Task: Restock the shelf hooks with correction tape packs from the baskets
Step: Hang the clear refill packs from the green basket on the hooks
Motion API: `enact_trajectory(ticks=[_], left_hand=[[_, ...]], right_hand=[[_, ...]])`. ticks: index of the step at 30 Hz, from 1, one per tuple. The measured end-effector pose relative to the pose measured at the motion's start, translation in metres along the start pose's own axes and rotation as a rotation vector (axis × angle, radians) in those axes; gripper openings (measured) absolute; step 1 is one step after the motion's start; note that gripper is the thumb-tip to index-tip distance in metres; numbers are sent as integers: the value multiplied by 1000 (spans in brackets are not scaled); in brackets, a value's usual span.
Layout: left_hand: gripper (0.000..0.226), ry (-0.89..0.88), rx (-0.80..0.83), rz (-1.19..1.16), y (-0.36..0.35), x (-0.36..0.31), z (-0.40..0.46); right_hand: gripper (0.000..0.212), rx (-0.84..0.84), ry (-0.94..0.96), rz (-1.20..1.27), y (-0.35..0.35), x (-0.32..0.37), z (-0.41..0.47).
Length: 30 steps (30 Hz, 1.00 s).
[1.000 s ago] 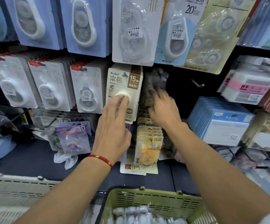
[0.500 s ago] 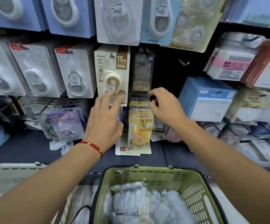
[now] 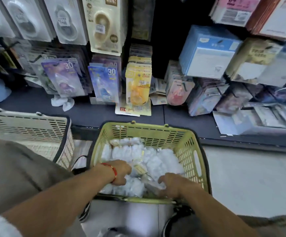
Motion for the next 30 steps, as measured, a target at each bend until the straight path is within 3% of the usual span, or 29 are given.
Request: enact_trajectory(ticks=[6, 9, 13, 15, 18, 20, 22, 24, 27, 30], left_hand=[[47, 125, -45, -355, -47, 12, 6], [37, 165, -139, -558, -33, 16, 3], [5, 206, -246, -796, -13, 13, -1], [16, 208, -298, -1085, -9, 7, -5], [37, 75, -322, -1787, -6, -11, -6], [40, -21, -361, -2111, 0, -15, -4], [37, 6, -494, -2270, 0, -4, -3], [25, 132, -688, -2148, -6, 19, -8], [36, 305, -860, -1915, -17, 46, -17], [41, 359, -899, -1959, -24, 51, -25]], right_hand=[[25, -226, -51, 191, -5, -15, 11], [33, -356, -73, 386, 15, -31, 6], [35, -654, -116, 740, 56, -59, -17], [32, -751, -145, 1058, 69, -67, -26], [17, -643, 1, 1471, 75, -46, -20], [15, -464, 141, 1449, 71, -15, -7], [18, -314, 233, 1287, 61, 16, 10], [24, -353, 210, 1108, 54, 31, 29], [32, -563, 35, 692, 43, 32, 51], [45, -470, 85, 394, 19, 47, 68]])
Point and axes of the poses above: each hand's wrist, its own z-axis towards the middle knuckle, its own y-axis out of the back of the hand, x = y × z, the point moved 6 cm from there along z, towards the middle knuckle, and after that the axes turned 10 degrees about -z, right-handed, at the moved point
